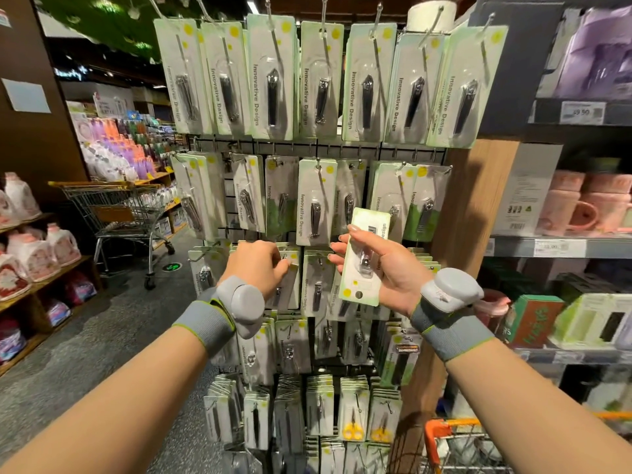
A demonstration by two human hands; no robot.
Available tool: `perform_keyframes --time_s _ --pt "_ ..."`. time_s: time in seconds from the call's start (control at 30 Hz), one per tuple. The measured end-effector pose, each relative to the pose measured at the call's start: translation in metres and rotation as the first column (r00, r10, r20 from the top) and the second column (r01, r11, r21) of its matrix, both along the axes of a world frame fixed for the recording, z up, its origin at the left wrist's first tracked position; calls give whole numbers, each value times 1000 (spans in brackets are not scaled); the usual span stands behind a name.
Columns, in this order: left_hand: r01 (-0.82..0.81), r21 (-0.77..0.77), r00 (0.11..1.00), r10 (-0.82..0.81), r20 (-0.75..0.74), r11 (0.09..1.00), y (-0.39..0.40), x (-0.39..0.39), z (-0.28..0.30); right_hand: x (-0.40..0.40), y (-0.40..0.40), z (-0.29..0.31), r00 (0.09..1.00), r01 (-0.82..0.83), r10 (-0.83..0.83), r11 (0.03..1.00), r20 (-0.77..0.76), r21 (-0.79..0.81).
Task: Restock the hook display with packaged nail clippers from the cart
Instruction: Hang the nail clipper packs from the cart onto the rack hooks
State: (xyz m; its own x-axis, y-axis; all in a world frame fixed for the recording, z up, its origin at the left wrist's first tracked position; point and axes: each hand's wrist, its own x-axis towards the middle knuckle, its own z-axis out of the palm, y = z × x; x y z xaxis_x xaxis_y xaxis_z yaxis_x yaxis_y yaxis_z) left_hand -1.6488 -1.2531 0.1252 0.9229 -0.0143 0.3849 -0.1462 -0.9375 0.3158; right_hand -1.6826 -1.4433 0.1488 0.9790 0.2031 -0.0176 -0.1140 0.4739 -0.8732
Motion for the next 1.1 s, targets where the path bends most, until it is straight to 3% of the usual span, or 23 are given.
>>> perform_keyframes --time_s 0.1,0.17,0.27,0.33,0.4,0.5,0.63,0.77,0.93,1.1 --pt "0 21 1000 0 -18 1000 1 -2 1 1 0 -1 1000 -5 6 999 -12 39" --pt "-17 124 1000 15 19 992 1 -8 4 0 -1 -1 1000 -16 18 996 -22 88" --pt "-5 153 960 -38 276 988 -5 -24 11 -1 0 1 1000 -16 16 990 0 142" --pt "188 11 930 -181 320 982 -14 -35 17 -1 1 3 1000 5 -8 984 17 178" --pt "406 -302 913 -392 108 863 -24 -40 25 -2 3 6 1000 8 -9 963 2 270" --pt "420 -625 793 -601 -100 658 -34 -42 26 -3 5 9 1000 -7 9 930 -6 367" --pt "382 -752 801 -598 -21 537 -31 -42 23 -7 1 10 1000 -1 3 935 -5 356" --pt "384 -794 841 -534 90 472 -14 -40 36 -6 -18 8 995 101 -101 965 -11 243" --pt "443 -639 874 -463 150 629 -9 -39 47 -2 -29 5 969 194 -171 974 180 -120" --pt "465 -501 864 -498 74 730 -12 -36 41 -6 -13 1 911 241 -25 842 412 -482"
